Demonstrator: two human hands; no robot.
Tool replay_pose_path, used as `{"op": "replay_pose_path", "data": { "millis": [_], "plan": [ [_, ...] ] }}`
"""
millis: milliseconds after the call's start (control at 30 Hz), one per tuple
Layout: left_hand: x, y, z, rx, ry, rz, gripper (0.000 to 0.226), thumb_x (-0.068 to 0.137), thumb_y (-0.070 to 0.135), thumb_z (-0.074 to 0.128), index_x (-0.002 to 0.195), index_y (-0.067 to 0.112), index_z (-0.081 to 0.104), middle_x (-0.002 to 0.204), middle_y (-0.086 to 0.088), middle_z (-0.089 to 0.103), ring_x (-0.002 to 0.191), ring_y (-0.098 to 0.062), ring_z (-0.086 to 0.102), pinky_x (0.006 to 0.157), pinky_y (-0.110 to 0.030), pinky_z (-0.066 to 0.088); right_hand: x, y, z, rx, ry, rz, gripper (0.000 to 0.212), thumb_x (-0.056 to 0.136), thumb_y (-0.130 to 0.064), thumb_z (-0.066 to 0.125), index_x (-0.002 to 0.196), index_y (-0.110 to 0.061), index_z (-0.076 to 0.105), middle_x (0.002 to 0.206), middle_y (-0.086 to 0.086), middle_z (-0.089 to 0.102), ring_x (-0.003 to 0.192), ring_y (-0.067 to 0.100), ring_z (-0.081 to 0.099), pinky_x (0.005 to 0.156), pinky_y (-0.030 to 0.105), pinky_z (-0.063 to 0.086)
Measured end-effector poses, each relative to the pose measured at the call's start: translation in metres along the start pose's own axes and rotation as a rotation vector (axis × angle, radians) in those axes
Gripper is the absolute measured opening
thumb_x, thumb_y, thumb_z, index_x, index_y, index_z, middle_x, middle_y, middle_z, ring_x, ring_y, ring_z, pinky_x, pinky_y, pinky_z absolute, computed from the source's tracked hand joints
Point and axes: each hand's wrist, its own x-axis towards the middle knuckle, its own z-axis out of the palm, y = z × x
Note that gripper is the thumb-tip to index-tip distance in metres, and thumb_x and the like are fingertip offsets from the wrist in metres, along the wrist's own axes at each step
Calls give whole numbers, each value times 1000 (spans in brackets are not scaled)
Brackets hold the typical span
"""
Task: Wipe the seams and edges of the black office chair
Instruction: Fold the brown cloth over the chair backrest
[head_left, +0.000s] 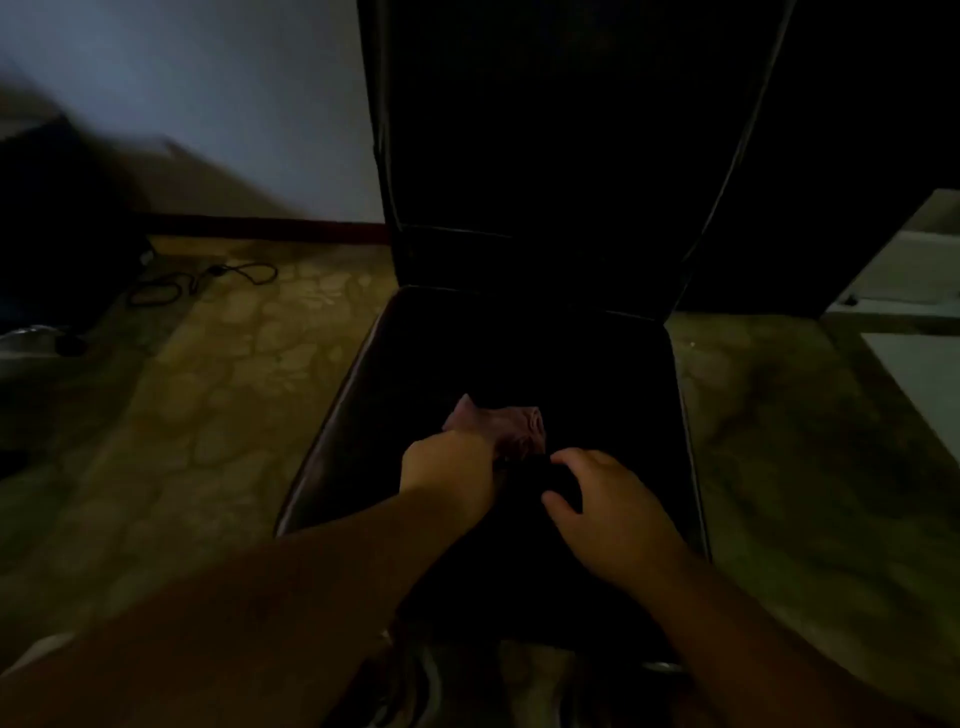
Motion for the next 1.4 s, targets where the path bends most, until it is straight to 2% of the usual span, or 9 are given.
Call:
{"op": "replay_pose_path", "data": {
  "millis": [133, 333, 500, 600, 800, 933, 1100, 1267, 1400],
  "plan": [
    [24, 0, 17, 105, 80, -30, 46, 99, 42, 54, 143, 32, 43, 148, -6, 44, 112, -30, 62, 84, -41, 53, 22, 11, 6, 32, -34, 15, 47, 95, -48, 52, 139, -33, 44, 138, -8, 45, 118, 14, 51, 96, 29, 46],
    [39, -9, 23, 156, 104, 15, 33, 101, 26, 50, 134, 21, 46, 159, -7, 24, 113, -30, 61, 73, -34, 40, 31, 27, 6, 59, -98, 5, 50, 95, -47, 54, 141, -33, 41, 140, -8, 41, 119, 13, 50, 97, 32, 47],
    [33, -4, 12, -10, 290, 123, 13, 97, 26, 54, 109, 26, 52, 121, -1, 56, 94, -27, 62, 68, -33, 41, 38, 28, 4, 78, -64, -11, 51, 96, -46, 53, 143, -31, 40, 142, -5, 40, 118, 15, 50, 97, 33, 47],
    [23, 8, -4, -87, 404, 214, 15, 90, 21, 59, 101, 29, 53, 98, 10, 51, 84, -18, 56, 64, -31, 39, 38, 26, -1, 145, -6, -50, 48, 96, -40, 56, 141, -28, 42, 136, -3, 45, 114, 15, 51, 91, 30, 47],
    [-14, 43, -54, -140, 583, 569, 14, 87, 15, 56, 99, 20, 58, 92, 9, 54, 83, -12, 52, 69, -31, 47, 18, 1, -20, 390, 223, -194, 45, 93, -38, 61, 136, -29, 51, 125, -8, 58, 109, 4, 57, 89, 16, 47],
    [-52, 62, -94, -133, 677, 747, 18, 92, 6, 54, 106, 13, 62, 96, 10, 54, 82, -3, 52, 72, -9, 41, -3, -39, -54, 369, 315, -237, 23, 93, -43, 50, 107, -28, 59, 98, -12, 63, 87, 5, 61, 73, 23, 52],
    [-100, 72, -137, -71, 819, 794, 23, 89, -3, 58, 106, 11, 65, 93, 5, 58, 82, -3, 50, 74, -6, 39, -30, -73, -101, 403, 480, -258, 22, 100, -28, 51, 82, -23, 64, 74, -11, 64, 69, -2, 60, 55, 9, 36],
    [-142, 67, -163, 17, 804, 806, 30, 86, -3, 59, 111, 13, 65, 95, 1, 60, 85, -6, 53, 74, -12, 42, -53, -94, -141, 294, 531, -326, 14, 94, -23, 60, 90, -30, 72, 81, -19, 65, 72, -6, 59, 64, 2, 40],
    [-167, 67, -174, 2, 874, 765, 31, 85, -2, 59, 111, 14, 67, 94, 3, 61, 84, -7, 55, 75, -11, 43, -66, -109, -155, 7, 531, -389, 13, 94, -24, 56, 95, -27, 68, 86, -12, 66, 74, 5, 60, 68, 26, 52]
  ]
}}
